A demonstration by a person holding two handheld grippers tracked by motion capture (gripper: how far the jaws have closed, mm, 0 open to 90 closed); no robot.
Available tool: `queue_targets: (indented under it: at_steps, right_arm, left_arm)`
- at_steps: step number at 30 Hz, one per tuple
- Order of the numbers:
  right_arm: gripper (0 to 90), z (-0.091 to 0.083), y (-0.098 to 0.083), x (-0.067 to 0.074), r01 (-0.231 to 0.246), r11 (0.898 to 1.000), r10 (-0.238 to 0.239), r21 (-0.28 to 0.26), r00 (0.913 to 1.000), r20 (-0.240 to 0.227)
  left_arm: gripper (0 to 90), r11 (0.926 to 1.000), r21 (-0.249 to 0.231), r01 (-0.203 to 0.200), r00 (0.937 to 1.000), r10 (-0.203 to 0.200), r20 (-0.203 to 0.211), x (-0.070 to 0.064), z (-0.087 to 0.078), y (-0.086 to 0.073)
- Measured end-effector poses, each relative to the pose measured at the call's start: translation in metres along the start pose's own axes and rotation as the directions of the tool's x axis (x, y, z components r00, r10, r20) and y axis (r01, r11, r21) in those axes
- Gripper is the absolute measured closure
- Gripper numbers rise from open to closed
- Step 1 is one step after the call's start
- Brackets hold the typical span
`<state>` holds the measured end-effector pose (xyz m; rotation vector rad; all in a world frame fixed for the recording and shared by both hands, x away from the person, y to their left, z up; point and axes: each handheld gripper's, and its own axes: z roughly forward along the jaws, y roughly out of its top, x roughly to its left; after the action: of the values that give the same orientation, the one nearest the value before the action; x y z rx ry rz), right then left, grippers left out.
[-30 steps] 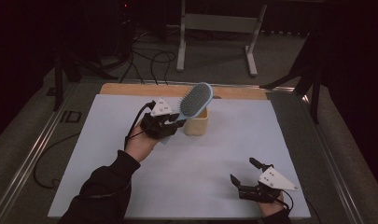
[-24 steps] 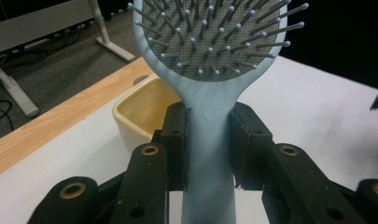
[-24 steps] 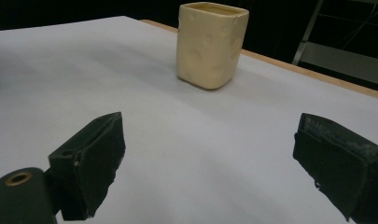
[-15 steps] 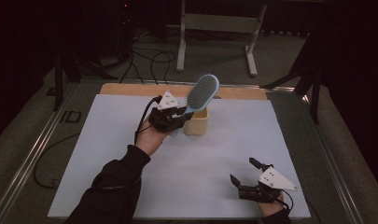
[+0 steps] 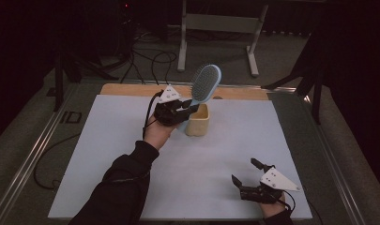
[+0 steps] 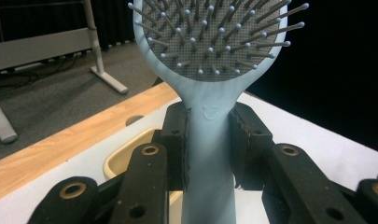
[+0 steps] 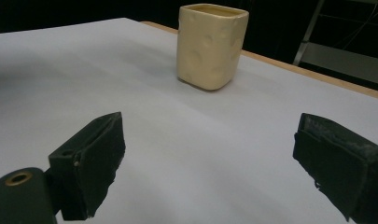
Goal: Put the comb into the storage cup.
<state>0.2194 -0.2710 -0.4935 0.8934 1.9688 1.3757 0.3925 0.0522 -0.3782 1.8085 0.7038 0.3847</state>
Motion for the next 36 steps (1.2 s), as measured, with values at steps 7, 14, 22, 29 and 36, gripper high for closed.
queue_targets:
  at_steps: [7, 14, 22, 29, 36]
  right_arm:
    - [9.1, 0.0, 0.0, 0.0, 0.0, 1.0, 0.0, -0.001, 1.0, 0.0]
    - [9.1, 0.0, 0.0, 0.0, -0.001, 1.0, 0.001, -0.003, 1.0, -0.001]
    - [9.1, -0.001, 0.0, -0.001, 0.0, 1.0, 0.0, -0.006, 1.0, -0.003]
    - [9.1, -0.001, 0.0, -0.002, -0.005, 1.0, 0.005, -0.007, 1.0, -0.005]
    - [9.1, 0.0, -0.001, -0.002, -0.009, 1.0, 0.009, -0.003, 0.9999, -0.011]
  left_arm:
    - [70.2, 0.9993, -0.034, -0.016, 0.9999, 0.016, -0.001, 0.0, 0.007, 0.004]
    - [70.1, 0.998, -0.063, -0.012, 0.9999, 0.011, -0.007, 0.004, 0.013, 0.008]
    - [70.1, 0.9936, -0.112, -0.014, 0.9994, 0.017, 0.031, 0.01, 0.021, 0.014]
    - [70.1, 0.9889, -0.148, -0.006, 0.9995, 0.011, 0.029, 0.013, 0.03, 0.019]
    - [70.1, 0.982, -0.186, 0.035, 0.9986, -0.027, 0.046, 0.021, 0.041, 0.019]
